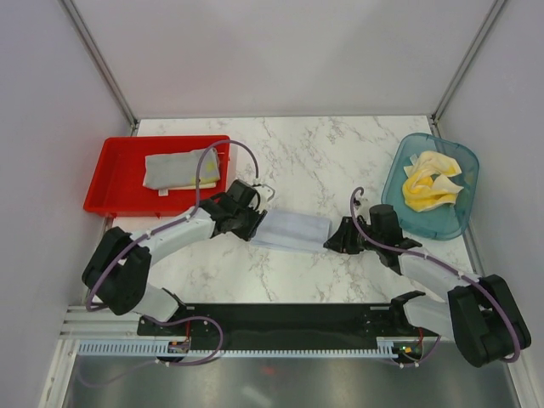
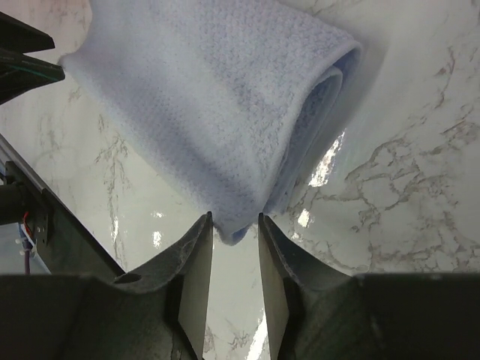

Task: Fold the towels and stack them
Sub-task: Fold the towel

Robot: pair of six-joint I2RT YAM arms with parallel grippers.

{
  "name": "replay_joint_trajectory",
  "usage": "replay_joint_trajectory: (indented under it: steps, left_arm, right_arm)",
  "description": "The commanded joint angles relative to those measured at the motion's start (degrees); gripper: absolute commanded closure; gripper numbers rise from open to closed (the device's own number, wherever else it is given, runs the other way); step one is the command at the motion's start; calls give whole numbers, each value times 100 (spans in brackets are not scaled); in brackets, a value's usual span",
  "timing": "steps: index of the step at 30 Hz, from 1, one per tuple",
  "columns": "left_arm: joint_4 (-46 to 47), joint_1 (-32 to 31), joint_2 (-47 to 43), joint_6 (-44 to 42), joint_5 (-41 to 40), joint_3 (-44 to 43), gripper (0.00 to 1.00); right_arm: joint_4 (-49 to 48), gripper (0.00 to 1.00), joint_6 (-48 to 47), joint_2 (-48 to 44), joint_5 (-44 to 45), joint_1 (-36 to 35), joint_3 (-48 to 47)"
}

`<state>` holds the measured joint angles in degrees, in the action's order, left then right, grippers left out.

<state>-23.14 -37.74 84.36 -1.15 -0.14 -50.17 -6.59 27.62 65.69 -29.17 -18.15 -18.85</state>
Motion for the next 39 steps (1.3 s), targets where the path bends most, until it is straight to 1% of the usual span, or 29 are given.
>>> replay_joint_trajectory:
  steps: [1,4,5,7,8,9,10,12,13,15,16,18,20,22,24,27,28,29,31,32,35,38,39]
  left_arm:
    - [-209,-15,-533,238,-144,-97,53]
    - [-279,-14,-876,325,-12,-203,52]
    - [-271,-14,-894,387,136,-256,51]
    - [-244,-14,-799,544,609,-423,51]
    - [-174,-14,-728,711,612,-432,51]
    - [-43,-14,-658,843,681,-432,51]
    - [28,-14,-570,1114,804,-397,52]
    - [116,-14,-254,1335,902,-327,53]
    - [151,-14,-149,1650,719,-292,55]
    - [213,-14,80,1854,726,-134,58]
    - [222,-14,124,2151,552,-81,58]
    - [309,-14,160,2364,542,181,57]
    - [450,-14,108,2628,533,315,57]
    - [485,-14,-15,2751,602,386,56]
    - [450,-14,-94,2751,743,255,55]
    - [362,-6,-288,2979,1138,9,54]
    - [345,-14,-332,3015,1357,-53,53]
    - [301,-14,-332,3059,1359,-115,50]
    - [160,-6,-358,3050,1324,-256,48]
    - [143,3,-367,3050,1289,-274,47]
    - [178,108,-271,3120,1209,-317,46]
    - [213,179,-26,3217,1280,-449,46]
    - [196,188,149,3235,1280,-493,46]
  right_arm:
    - [647,61,-116,-477,244,-13,-539]
    - [1097,62,-90,-689,306,-13,-925]
    - [1125,62,49,-698,333,-13,-1006]
    - [1177,67,191,-550,368,-13,-1217]
    - [1125,69,244,-470,342,-30,-1261]
    - [1047,73,427,-400,350,-39,-1270]
    - [854,74,516,-243,350,-65,-1253]
    - [503,75,692,-110,184,-162,-1078]
    - [266,76,840,-5,157,-197,-1007]
    - [54,76,921,58,139,-276,-727]
    - [-87,76,938,101,174,-277,-621]
    - [-79,77,825,180,472,-277,-445]
    - [-53,77,606,338,823,-277,-400]
    - [34,77,465,601,860,-277,-505]
    - [183,77,333,769,851,-285,-767]
    - [544,77,271,665,869,-277,-1023]
    - [745,76,288,482,852,-277,-1068]
    - [886,76,314,393,790,-277,-1094]
    - [1210,71,463,208,772,-277,-1129]
    - [1317,66,551,138,868,-303,-1121]
    - [1371,65,1060,-179,1009,-303,-902]
    - [924,65,1517,-267,747,-312,-699]
    - [757,66,1640,-250,520,-320,-612]
